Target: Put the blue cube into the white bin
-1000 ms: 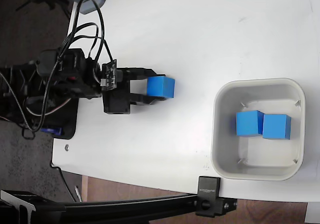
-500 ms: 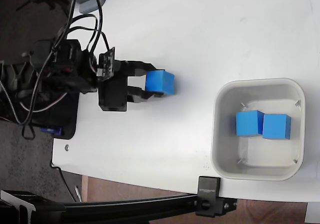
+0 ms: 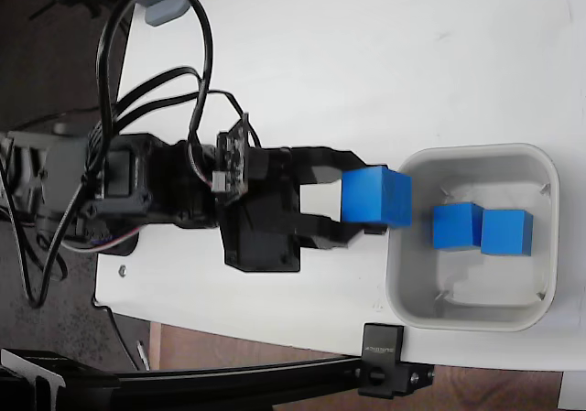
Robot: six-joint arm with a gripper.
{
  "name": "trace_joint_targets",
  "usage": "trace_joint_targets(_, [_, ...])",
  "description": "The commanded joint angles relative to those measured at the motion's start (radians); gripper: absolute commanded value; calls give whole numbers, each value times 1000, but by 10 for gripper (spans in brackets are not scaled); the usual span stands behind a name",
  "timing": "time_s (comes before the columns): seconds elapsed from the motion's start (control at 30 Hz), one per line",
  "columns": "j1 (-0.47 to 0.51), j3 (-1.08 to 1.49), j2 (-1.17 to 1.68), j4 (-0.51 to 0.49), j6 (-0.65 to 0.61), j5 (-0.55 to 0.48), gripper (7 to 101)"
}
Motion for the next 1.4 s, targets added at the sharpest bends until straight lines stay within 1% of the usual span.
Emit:
trace_joint_targets(0.03, [51,-110,2,-38,-3,-64,484])
trace_joint_targets(0.07, [55,-126,-11,-41,-6,-69,556])
trace_joint_targets(0.1, [55,-141,-23,-40,-11,-64,742])
trace_joint_targets(0.13, [52,-155,-34,-40,-14,-55,949])
trace_joint_targets(0.17, [49,-166,-41,-40,-14,-52,1003])
trace_joint_targets(0.3, [43,-173,-32,-20,-12,-69,1003])
trace_joint_targets(0.37, [38,-146,-2,-18,-9,-78,1003])
trace_joint_targets(0.43, [26,-81,64,-8,-9,-61,1003])
trace_joint_targets(0.53, [18,91,232,31,-9,-49,1003])
trace_joint_targets(0.6, [26,253,379,46,0,-38,1003])
trace_joint_targets(0.7, [49,488,595,58,21,-51,1003])
trace_joint_targets(0.77, [46,604,707,106,23,-35,1003])
trace_joint_targets(0.87, [12,765,885,189,38,21,1003])
trace_joint_targets(0.93, [0,874,1034,252,55,43,1003])
trace_joint_targets(1.0, [-15,974,1193,327,75,86,1003])
trace_joint_targets(1.07, [-12,1046,1322,379,83,86,1003])
trace_joint_targets(1.27, [-26,1170,1539,451,95,83,1003])
trace_joint_targets(1.4, [-107,1210,1539,437,98,161,1003])
